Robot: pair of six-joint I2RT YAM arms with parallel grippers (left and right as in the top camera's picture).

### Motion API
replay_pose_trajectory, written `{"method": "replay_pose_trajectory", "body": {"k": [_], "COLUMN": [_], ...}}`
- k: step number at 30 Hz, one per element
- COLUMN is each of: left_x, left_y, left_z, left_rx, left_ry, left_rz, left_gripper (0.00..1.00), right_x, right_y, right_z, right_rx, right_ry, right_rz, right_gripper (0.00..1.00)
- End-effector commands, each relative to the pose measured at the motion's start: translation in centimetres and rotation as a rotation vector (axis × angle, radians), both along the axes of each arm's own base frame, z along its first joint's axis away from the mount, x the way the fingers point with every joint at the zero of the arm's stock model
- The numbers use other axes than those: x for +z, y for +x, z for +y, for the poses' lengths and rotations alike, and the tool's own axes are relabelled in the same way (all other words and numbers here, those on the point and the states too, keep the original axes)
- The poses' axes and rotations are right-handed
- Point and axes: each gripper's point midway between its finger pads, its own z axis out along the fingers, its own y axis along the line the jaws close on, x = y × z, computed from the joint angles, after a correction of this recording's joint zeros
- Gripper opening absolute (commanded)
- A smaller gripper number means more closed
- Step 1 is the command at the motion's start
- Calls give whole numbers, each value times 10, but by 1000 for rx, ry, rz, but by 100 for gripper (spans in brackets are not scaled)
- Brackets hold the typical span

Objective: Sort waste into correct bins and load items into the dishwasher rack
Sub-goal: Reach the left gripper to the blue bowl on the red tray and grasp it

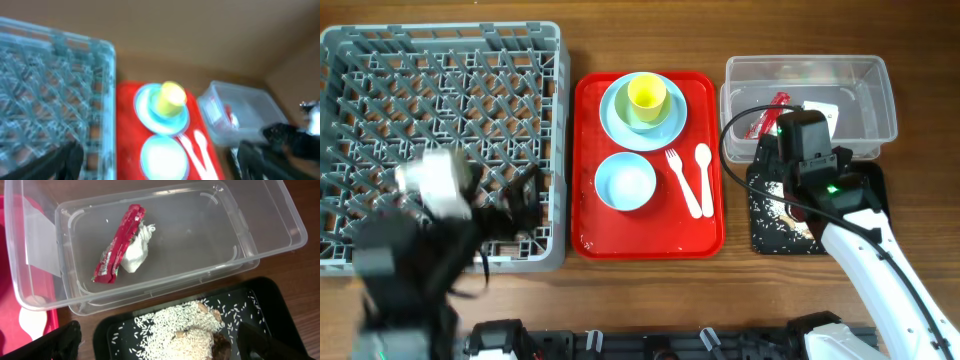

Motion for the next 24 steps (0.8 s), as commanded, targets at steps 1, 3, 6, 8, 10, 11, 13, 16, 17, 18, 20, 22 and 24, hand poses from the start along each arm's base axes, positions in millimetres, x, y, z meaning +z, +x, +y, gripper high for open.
{"method": "replay_pose_trajectory", "body": {"k": [1,3,6,8,10,11,13,16,17,18,20,22,24], "left_x": [12,8,-16,-37,-60,-77,-101,-137,-149,-158,-172,-187,-202], "left_y": [35,61,92,101,106,107,108,104,102,100,96,94,92], "left_z": [-32,-40,-50,-60,-74,-87,-97,-106,-108,-111,-118,-124,-128], "left_rx": [-164,-211,-231,-230,-246,-249,-214,-98,-51,-23,0,-3,-4], "left_ry": [-127,-169,-278,-311,-276,-216,-111,90,162,213,290,359,408], "left_rz": [260,335,452,542,609,648,695,757,773,785,798,811,835], "left_gripper": [100,100,100,94,56,28,4,25,36,41,49,49,46], "right_x": [4,4,4,4,4,4,4,4,4,4,4,4,4], "right_y": [2,2,2,2,2,2,2,2,2,2,2,2,2], "right_z": [-3,-3,-3,-3,-3,-3,-3,-3,-3,-3,-3,-3,-3], "right_rx": [-11,-11,-11,-11,-11,-11,-11,-11,-11,-11,-11,-11,-11], "right_ry": [-11,-11,-12,-11,-12,-12,-12,-12,-11,-12,-12,-11,-12], "right_rz": [-11,-11,-11,-11,-11,-11,-11,-11,-11,-11,-11,-11,-11], "right_gripper": [100,100,100,100,100,100,100,100,100,100,100,100,100]}}
